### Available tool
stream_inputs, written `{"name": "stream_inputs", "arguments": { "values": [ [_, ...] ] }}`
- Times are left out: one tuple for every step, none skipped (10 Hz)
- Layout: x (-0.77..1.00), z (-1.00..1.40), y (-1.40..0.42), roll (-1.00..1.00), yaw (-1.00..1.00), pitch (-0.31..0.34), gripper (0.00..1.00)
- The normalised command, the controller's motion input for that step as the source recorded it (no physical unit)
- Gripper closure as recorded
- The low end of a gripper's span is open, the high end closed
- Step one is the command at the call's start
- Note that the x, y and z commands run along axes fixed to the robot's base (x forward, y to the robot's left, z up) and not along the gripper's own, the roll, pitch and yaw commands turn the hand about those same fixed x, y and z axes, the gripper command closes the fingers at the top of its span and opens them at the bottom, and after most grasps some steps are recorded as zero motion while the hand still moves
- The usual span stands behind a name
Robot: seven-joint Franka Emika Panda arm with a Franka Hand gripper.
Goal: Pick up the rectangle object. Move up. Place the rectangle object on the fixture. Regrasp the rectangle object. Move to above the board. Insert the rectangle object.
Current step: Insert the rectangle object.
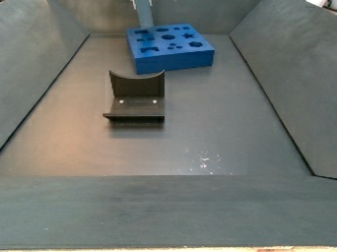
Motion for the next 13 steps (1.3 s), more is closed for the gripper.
{"name": "stream_inputs", "arguments": {
  "values": [
    [0.52, 0.04, 0.00, -0.23, 0.07, 1.000, 1.00],
    [0.51, 0.03, 0.00, -0.22, 0.06, 1.000, 1.00],
    [0.51, 0.04, 0.00, -0.18, 0.06, 1.000, 1.00],
    [0.51, 0.04, 0.00, -0.14, 0.05, 1.000, 1.00],
    [0.53, 0.05, 0.00, -0.10, 0.02, 1.000, 1.00],
    [0.53, 0.05, 0.00, -0.07, 0.00, 1.000, 1.00],
    [0.53, 0.05, 0.00, -0.05, 0.00, 1.000, 1.00],
    [0.53, 0.11, 0.00, 0.00, 0.00, 1.000, 1.00],
    [0.04, -0.06, -0.15, 0.22, 0.00, 0.000, 1.00],
    [0.66, -0.33, -0.47, 0.50, 0.00, 0.617, 1.00],
    [0.68, -0.09, -0.20, 0.14, 0.01, 0.800, 1.00],
    [0.05, -0.01, 0.00, 0.00, 0.00, 0.000, 1.00],
    [0.11, -0.63, 0.25, -0.23, -0.02, -0.463, 1.00]
  ]
}}
